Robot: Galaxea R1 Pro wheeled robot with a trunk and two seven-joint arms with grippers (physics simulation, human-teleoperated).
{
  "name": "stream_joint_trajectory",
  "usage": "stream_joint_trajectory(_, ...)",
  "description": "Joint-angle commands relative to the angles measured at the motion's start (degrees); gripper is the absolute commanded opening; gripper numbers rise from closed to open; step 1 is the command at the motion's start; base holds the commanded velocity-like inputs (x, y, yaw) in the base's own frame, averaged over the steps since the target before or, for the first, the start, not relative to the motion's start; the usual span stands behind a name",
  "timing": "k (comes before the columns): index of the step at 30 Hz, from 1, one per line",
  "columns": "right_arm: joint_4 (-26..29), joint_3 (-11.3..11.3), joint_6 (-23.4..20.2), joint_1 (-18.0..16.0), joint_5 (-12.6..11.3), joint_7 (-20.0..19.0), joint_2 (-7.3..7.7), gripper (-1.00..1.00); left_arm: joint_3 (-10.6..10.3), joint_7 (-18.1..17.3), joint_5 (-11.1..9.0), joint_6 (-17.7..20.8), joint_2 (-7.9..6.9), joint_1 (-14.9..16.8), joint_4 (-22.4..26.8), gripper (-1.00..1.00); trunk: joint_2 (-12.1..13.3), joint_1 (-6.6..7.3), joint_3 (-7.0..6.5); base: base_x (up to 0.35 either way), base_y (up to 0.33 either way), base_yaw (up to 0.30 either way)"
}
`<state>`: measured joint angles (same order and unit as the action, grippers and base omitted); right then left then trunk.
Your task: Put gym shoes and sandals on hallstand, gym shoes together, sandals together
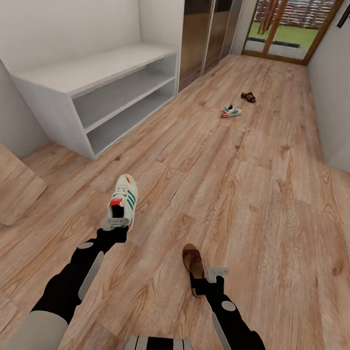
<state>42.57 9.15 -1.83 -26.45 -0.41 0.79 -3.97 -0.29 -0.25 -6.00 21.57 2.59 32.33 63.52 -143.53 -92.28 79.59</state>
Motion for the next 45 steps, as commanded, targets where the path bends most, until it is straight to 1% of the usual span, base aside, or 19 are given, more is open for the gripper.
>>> stream_joint_trajectory(1,0.1,0.1,-0.2,0.0,-0.1,0.1,0.01,1.00,0.0,0.0,-0.6,0.4,0.00,0.0,0.1,-1.00,0.0,-0.01,0.32,0.000,0.000,-0.002)
stream_joint_trajectory(7,0.1,0.1,-0.2,0.0,0.0,0.1,0.01,1.00,0.0,0.0,-0.6,1.3,0.01,0.0,0.4,-1.00,-0.1,-0.17,2.13,0.000,0.000,0.000)
stream_joint_trajectory(18,0.1,0.1,-0.2,0.0,0.0,0.1,0.01,1.00,0.0,0.0,-0.6,1.4,-0.04,0.0,0.4,-1.00,-0.3,-0.45,5.60,0.000,0.000,0.000)
stream_joint_trajectory(25,0.1,0.1,-0.2,0.0,0.0,0.1,0.01,1.00,0.0,0.0,-0.6,1.4,-0.03,0.0,0.4,-1.00,-0.3,-0.45,6.21,0.000,0.000,-0.017)
stream_joint_trajectory(30,0.2,0.1,-0.2,0.0,0.0,0.1,0.01,1.00,0.0,0.0,-0.6,1.4,-0.04,0.0,0.4,-1.00,-0.3,-0.58,7.67,0.000,0.000,-0.033)
stream_joint_trajectory(35,0.2,0.1,-0.2,0.0,0.0,0.1,0.01,1.00,0.0,0.0,-0.6,1.4,-0.04,0.0,0.4,-1.00,-0.3,-0.58,7.76,0.000,0.000,-0.003)
stream_joint_trajectory(45,0.2,0.1,-0.2,0.0,0.0,0.0,0.01,1.00,0.0,0.0,-0.6,1.4,-0.04,0.0,0.4,-1.00,-0.5,-0.84,10.73,0.000,0.000,0.000)
